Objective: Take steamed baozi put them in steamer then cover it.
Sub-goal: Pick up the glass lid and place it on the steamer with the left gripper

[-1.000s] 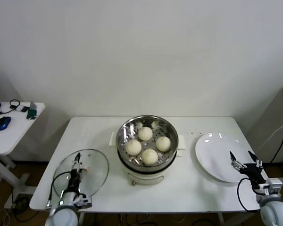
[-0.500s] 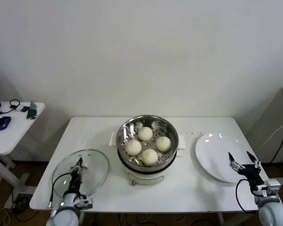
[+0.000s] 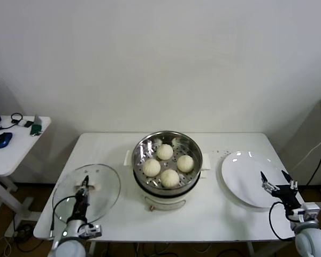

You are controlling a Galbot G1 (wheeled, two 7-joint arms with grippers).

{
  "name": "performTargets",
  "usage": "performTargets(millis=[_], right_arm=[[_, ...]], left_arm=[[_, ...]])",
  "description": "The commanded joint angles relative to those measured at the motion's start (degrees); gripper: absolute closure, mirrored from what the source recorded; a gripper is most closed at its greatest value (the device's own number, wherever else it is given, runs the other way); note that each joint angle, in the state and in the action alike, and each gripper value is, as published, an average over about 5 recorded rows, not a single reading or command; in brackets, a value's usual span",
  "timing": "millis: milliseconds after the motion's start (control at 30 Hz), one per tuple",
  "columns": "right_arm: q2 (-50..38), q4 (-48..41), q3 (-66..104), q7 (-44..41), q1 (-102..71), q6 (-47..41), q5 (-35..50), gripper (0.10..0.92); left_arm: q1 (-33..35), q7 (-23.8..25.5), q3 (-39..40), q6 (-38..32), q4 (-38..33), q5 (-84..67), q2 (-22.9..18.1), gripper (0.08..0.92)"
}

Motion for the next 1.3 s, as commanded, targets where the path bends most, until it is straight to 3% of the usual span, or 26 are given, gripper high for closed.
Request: performTargets(millis=[33, 367, 633, 833, 967, 1100, 1300], right_arm=[[-0.8, -1.2, -0.8, -0.1, 1.0, 0.3, -0.1, 0.203], [-4.1, -3.1, -3.9, -2.9, 3.3, 2.8, 2.3, 0.203], [-4.4, -5.5, -8.9, -3.4, 7.8, 3.7, -0.9, 0.203], [-3.7, -6.8, -11.6, -3.3, 10.0, 3.6, -2.6, 0.203], [-2.9, -7.5, -12.2, -3.2, 10.5, 3.5, -3.7, 0.203], [-2.5, -7.7, -12.1, -3.1, 10.4, 3.5, -4.4, 0.203], [-2.2, -7.9, -11.1, -3.0, 10.0, 3.5, -5.0, 0.203]], left_arm=[[7.1, -2.2, 1.1, 12.5, -17.4, -4.5, 4.0, 0.853], [12.6, -0.6, 0.4, 20.0, -31.4, -7.1, 9.9, 0.853], [10.6, 0.9, 4.9, 24.6, -32.1, -10.2, 18.0, 0.853], [2.3, 7.1, 13.1, 30.4, -30.9, -12.2, 25.7, 0.853], [-6.6, 11.6, 20.8, 34.1, -29.3, -12.1, 28.5, 0.853], [-15.5, 16.0, 29.6, 37.4, -26.9, -11.0, 28.5, 0.853], [-25.1, 23.0, 38.1, 41.3, -22.8, -9.1, 24.8, 0.853]])
